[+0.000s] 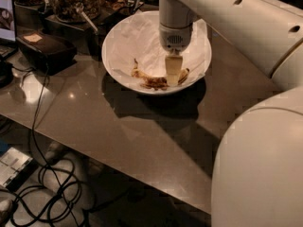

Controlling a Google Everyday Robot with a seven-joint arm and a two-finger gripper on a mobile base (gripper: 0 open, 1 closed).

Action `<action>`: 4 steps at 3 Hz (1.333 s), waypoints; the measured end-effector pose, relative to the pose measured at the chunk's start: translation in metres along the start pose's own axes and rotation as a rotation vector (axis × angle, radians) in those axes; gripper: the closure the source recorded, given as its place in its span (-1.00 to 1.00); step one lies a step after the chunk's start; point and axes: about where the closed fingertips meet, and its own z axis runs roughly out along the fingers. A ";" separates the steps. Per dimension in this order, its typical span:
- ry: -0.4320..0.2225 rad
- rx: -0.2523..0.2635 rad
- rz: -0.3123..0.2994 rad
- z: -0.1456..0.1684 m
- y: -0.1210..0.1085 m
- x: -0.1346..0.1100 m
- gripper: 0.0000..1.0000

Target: Pick banana from white bowl

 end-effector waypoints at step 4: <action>-0.029 -0.071 -0.022 0.026 0.008 -0.010 -0.14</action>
Offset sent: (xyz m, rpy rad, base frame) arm -0.0161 -0.0027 -0.0164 -0.0212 0.1052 0.0187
